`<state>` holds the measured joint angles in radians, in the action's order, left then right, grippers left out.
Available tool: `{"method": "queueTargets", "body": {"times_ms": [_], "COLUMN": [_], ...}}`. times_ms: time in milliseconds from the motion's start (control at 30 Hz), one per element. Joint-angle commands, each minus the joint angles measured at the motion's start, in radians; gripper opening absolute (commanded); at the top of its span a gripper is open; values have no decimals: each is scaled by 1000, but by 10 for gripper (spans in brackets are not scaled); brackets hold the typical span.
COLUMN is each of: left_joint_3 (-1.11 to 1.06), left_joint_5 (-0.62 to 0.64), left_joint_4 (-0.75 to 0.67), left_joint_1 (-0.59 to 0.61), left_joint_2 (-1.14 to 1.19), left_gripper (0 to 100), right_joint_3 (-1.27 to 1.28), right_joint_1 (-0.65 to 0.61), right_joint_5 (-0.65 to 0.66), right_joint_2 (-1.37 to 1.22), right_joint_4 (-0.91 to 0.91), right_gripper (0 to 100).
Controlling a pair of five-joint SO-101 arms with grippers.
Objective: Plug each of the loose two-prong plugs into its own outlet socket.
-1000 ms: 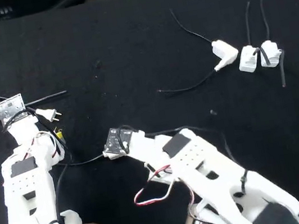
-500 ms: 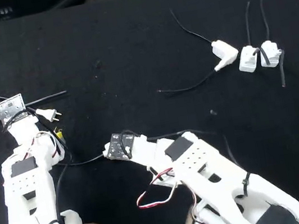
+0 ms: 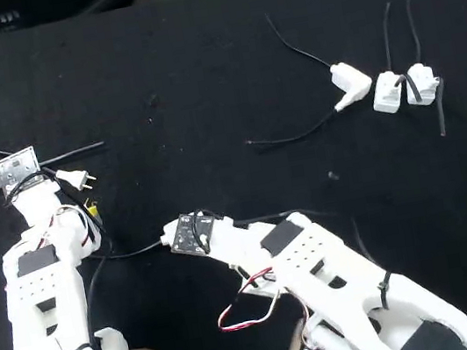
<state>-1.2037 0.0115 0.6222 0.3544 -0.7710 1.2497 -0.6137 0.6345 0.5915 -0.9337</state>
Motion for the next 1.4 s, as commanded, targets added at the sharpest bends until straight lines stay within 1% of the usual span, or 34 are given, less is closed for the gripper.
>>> {"method": "queueTargets", "body": {"times_ms": [0, 100, 400, 533, 567, 900, 1067, 1233, 1267, 1367], "left_joint_3": [8, 8, 8, 8, 8, 8, 8, 8, 8, 8], "left_joint_5": [9, 9, 9, 9, 9, 9, 9, 9, 9, 9], "left_joint_4": [-14, -14, -14, -14, -14, -14, -14, -14, -14, -14], "left_joint_1": [10, 10, 10, 10, 10, 10, 10, 10, 10, 10], "left_joint_2": [-21, -21, -21, -21, -21, -21, -21, -21, -21, -21], "left_gripper": [202, 202, 202, 202, 202, 202, 202, 202, 202, 202], "right_joint_3": [-18, -36, -39, -39, -39, -62, -111, -82, -74, -51], "right_joint_1": [38, 63, 58, 58, 58, 60, 58, 58, 58, 57], "right_joint_5": [11, 11, 2, -26, -23, -23, -28, -25, -25, -26], "right_joint_2": [28, 28, 28, 28, 28, 30, 30, 24, 24, 28], "right_joint_4": [20, 20, 25, 25, 25, 17, -38, -32, -23, 5], "right_gripper": [70, 70, 77, 130, 129, 8, 21, 130, 139, 120]}}
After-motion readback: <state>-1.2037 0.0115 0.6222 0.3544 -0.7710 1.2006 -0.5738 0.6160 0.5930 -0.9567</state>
